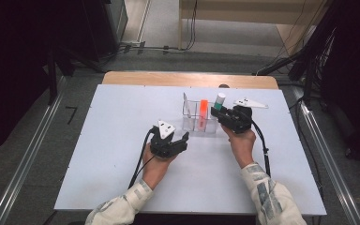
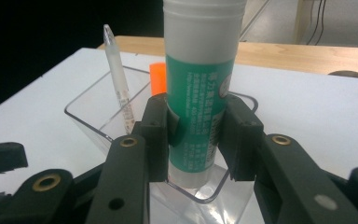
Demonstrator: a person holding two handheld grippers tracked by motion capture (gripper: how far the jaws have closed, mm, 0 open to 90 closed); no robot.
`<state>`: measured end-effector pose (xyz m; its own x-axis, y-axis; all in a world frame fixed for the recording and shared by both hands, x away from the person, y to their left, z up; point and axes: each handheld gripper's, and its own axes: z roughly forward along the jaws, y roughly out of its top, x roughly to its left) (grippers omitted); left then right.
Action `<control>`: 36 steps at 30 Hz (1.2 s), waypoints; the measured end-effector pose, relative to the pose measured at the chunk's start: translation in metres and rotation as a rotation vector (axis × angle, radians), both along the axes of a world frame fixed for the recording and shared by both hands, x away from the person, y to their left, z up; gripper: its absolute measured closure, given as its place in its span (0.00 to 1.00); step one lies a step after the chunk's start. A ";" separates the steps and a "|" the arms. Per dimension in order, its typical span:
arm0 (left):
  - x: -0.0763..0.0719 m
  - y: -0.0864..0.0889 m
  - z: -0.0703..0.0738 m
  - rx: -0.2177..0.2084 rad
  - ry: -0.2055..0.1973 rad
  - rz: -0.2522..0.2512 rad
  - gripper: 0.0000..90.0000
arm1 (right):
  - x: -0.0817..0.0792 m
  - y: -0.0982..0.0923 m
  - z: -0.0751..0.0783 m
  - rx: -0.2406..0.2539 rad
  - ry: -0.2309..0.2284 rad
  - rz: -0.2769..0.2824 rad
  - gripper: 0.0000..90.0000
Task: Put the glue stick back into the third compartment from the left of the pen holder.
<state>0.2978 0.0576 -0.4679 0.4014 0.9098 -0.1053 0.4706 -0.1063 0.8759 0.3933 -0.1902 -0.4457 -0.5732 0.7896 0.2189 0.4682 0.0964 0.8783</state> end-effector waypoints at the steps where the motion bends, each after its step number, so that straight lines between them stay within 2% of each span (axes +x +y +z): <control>1: 0.000 0.000 0.000 0.000 -0.001 -0.001 0.43 | 0.000 0.002 -0.002 -0.012 -0.002 0.000 0.71; 9: -0.001 0.001 0.000 0.003 0.000 0.003 0.43 | 0.000 0.010 -0.008 -0.082 -0.007 0.000 0.70; 20: -0.002 0.002 -0.001 0.003 0.000 0.000 0.43 | -0.005 0.011 -0.006 -0.093 -0.027 0.002 0.63; 26: -0.002 0.005 -0.001 0.004 0.002 0.003 0.43 | -0.010 0.003 -0.002 -0.075 -0.031 0.005 0.57; 31: -0.003 0.008 -0.001 0.004 0.001 0.011 0.43 | -0.017 -0.010 0.003 -0.060 -0.038 -0.007 0.50; 36: -0.002 0.011 -0.002 0.000 0.009 0.020 0.43 | -0.023 -0.025 0.001 -0.075 -0.031 -0.025 0.45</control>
